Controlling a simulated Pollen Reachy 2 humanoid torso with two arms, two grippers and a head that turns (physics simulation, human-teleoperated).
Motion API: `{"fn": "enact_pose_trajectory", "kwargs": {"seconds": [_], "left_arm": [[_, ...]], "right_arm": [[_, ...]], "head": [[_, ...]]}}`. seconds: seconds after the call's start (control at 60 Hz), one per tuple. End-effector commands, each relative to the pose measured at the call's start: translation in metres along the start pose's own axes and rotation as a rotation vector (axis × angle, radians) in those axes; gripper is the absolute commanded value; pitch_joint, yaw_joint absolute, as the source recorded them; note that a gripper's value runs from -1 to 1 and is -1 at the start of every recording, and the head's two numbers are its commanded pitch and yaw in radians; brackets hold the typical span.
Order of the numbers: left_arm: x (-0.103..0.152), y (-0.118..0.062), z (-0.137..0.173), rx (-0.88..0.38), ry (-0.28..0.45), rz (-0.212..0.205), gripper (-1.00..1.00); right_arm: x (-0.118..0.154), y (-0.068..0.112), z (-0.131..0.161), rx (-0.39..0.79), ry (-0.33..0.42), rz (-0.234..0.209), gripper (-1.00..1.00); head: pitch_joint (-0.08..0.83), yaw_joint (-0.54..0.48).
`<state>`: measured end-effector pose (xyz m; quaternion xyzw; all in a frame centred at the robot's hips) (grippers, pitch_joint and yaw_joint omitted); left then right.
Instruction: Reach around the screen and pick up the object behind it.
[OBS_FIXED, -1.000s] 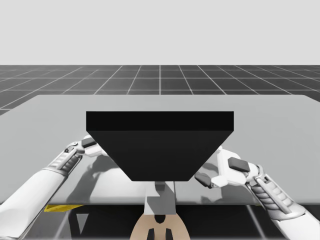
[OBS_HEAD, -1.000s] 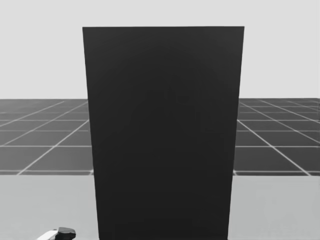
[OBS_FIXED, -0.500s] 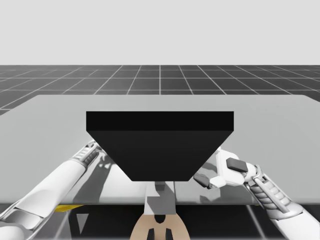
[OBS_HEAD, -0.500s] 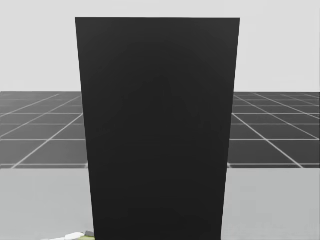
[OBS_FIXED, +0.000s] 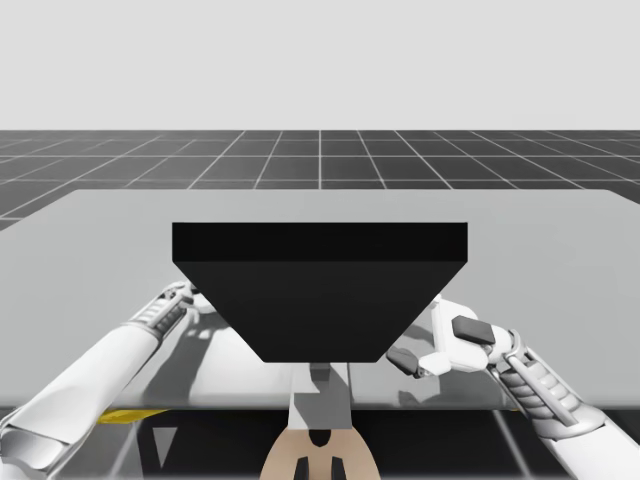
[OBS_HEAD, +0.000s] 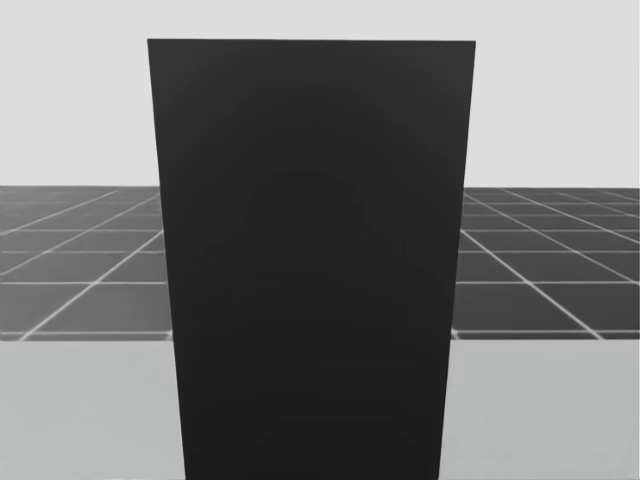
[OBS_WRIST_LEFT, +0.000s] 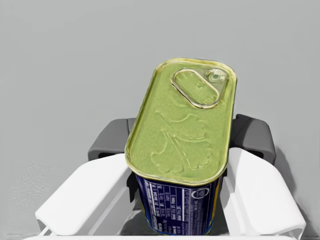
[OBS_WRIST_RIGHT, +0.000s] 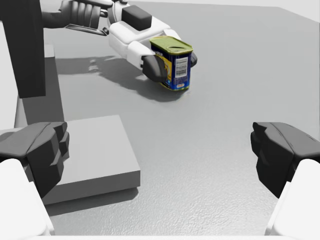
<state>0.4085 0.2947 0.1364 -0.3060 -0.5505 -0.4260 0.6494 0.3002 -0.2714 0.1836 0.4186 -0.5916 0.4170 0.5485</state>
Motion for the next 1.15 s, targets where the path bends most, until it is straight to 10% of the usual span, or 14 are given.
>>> {"fn": "enact_pose_trajectory", "kwargs": {"seconds": [0.017, 0.533, 1.15], "left_arm": [[0.007, 0.018, 0.042, 0.052, -0.011, 0.021, 1.00], [0.042, 0.057, 0.164, 0.398, -0.076, -0.028, 1.00], [0.228, 0.075, 0.169, 0.635, -0.295, -0.300, 1.00]], "right_arm": [[0.000, 0.000, 0.000, 0.002, 0.000, 0.001, -1.00], [0.002, 0.000, 0.001, 0.002, -0.009, 0.011, -1.00], [0.003, -0.004, 0.003, -0.039, -0.039, 0.035, -1.00]], "head": [[0.087, -0.01], [0.067, -0.01], [0.063, -0.02]]}}
